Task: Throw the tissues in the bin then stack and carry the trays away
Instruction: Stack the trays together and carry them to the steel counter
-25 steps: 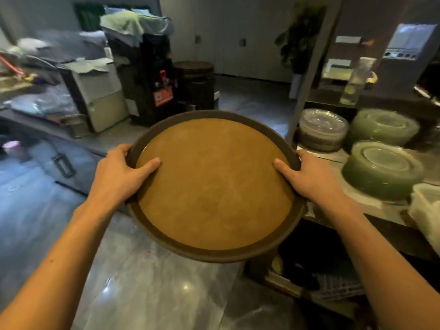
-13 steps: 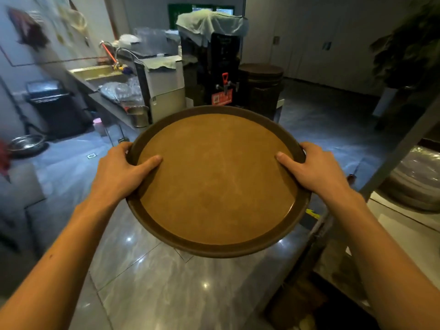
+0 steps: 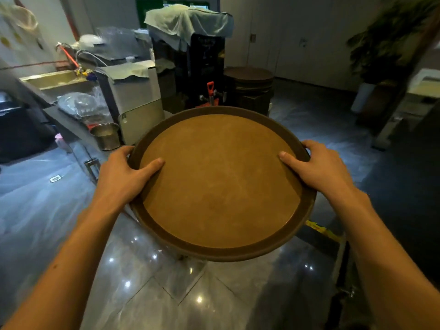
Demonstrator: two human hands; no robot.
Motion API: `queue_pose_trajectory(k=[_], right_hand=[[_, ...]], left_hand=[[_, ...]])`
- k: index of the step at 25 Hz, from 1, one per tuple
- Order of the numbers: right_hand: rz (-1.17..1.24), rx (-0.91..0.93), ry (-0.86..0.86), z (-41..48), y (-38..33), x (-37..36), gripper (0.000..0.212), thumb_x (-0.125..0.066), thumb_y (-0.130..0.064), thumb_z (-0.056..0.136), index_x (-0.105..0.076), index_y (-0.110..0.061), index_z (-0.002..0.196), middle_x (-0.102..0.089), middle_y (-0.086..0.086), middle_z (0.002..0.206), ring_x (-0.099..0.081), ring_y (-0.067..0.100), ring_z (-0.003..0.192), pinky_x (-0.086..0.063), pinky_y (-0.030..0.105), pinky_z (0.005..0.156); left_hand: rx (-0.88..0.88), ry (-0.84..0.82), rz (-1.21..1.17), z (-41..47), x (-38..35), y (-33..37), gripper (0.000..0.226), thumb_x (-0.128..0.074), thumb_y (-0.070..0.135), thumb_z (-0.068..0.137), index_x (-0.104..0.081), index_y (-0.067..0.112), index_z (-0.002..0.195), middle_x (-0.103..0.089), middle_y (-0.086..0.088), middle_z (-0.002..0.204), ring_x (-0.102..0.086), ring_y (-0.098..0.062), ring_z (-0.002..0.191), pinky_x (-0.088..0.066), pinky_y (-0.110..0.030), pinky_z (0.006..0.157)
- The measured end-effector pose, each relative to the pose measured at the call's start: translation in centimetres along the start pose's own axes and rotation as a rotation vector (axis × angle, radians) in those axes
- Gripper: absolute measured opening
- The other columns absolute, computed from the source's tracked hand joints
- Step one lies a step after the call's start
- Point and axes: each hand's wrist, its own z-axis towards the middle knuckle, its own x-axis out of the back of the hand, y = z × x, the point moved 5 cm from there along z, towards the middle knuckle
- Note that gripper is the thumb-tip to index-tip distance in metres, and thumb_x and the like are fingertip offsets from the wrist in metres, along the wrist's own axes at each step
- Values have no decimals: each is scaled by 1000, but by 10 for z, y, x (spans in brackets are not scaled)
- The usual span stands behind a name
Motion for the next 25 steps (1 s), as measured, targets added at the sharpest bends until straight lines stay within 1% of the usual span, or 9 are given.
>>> queue_pose_trajectory(k=[4, 7, 9, 11, 12, 15, 20, 23, 25], right_hand=[[-27, -128, 68, 53, 8, -5, 74, -48, -80, 76, -52, -29, 129, -66, 4, 117, -61, 28, 102, -49, 46, 77], [-41, -208, 77, 86, 21, -4, 74, -50, -77, 77, -51, -28, 132, -65, 5, 117, -57, 21, 93, -42, 39, 71], [-30, -256, 94, 111, 36, -1, 75, -51, -77, 77, -50, -27, 134, -65, 6, 117, -55, 20, 93, -45, 41, 74], [-40, -303, 97, 141, 56, -1, 78, -51, -78, 75, -48, -27, 135, -64, 7, 117, -58, 26, 102, -50, 47, 80], [-34, -325, 98, 156, 67, -2, 80, -51, -79, 74, -48, -27, 135, -63, 7, 117, -59, 27, 101, -50, 47, 80], [-13, -340, 133, 209, 107, -6, 84, -50, -82, 70, -48, -27, 134, -65, 8, 116, -58, 24, 92, -48, 45, 75], [11, -288, 150, 321, 162, 3, 85, -51, -83, 70, -51, -26, 133, -66, 9, 118, -61, 32, 104, -47, 44, 77], [21, -263, 153, 390, 184, 10, 87, -49, -85, 67, -52, -27, 131, -66, 8, 117, -62, 33, 105, -52, 52, 85], [44, -246, 135, 431, 198, 8, 85, -53, -82, 68, -53, -25, 131, -67, 9, 116, -63, 32, 101, -53, 51, 85]], left_hand=[[-117, -95, -63, 93, -48, 21, 75, -71, 58, 73, -52, 15, 131, -61, -12, 126, -59, -28, 107, -45, -35, 79], [-156, -193, -86, 145, -91, 38, 76, -70, 56, 74, -50, 14, 133, -60, -10, 127, -59, -29, 109, -50, -41, 86], [-177, -237, -100, 177, -123, 50, 79, -69, 58, 73, -48, 15, 136, -59, -9, 128, -59, -28, 109, -51, -46, 88], [-207, -256, -103, 208, -158, 66, 78, -69, 59, 72, -49, 16, 135, -60, -7, 126, -59, -27, 108, -52, -46, 87], [-224, -262, -109, 222, -177, 74, 78, -69, 59, 72, -49, 17, 135, -60, -6, 126, -60, -25, 107, -52, -45, 87], [-250, -243, -131, 254, -234, 98, 78, -69, 61, 71, -48, 20, 135, -60, -3, 124, -57, -16, 98, -50, -34, 78], [-215, -193, -140, 310, -313, 143, 80, -67, 64, 68, -47, 24, 134, -58, 0, 121, -52, -10, 92, -42, -22, 65], [-171, -138, -136, 347, -350, 169, 80, -69, 63, 68, -46, 24, 134, -58, 1, 120, -53, -11, 93, -46, -28, 70], [-134, -123, -137, 369, -373, 181, 77, -72, 58, 69, -48, 23, 134, -59, 0, 121, -56, -13, 95, -49, -33, 75]])
